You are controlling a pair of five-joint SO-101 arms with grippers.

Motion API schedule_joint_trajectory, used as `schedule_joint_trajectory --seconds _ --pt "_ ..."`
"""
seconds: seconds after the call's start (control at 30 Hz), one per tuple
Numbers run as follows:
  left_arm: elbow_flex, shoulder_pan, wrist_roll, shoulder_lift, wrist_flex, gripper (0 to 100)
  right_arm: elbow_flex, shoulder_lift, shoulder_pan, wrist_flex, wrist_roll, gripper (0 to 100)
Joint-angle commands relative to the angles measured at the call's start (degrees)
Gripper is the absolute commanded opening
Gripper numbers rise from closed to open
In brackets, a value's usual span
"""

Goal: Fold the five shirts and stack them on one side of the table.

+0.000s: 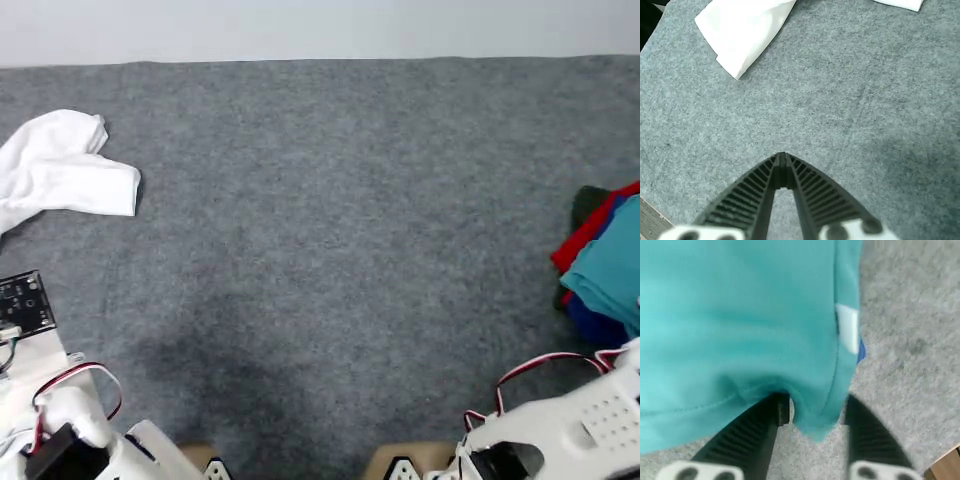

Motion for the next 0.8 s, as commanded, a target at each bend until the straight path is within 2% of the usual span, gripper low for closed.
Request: schedule_joint_trajectory --seconds 0.0,0.17,0.33,0.57,0.77 --pt "-0.31 -0.18 0.44 -0.26 -0.09 0 -0.62 -6.99 0.04 0.66 0.44 26.8" --pt "-0.31 -0.18 0.44 -0.26 -0.09 0 -0.62 -15.43 -0.92 -0.92 -0.09 26.7" --pt "-0.31 -0.18 0.44 -0.26 -0.09 0 -0.62 -18.77 -1.89 -10.95 -2.20 25.2" --pt "-0.31 -0.26 0.53 -0.26 -0.09 0 -0.35 -12.35 -3.38 -25.10 -3.78 5.5" --pt "-0.31 -0.26 0.53 -0.26 -0.09 0 -0.62 -3.74 -4.88 -30.46 -2.20 1.3"
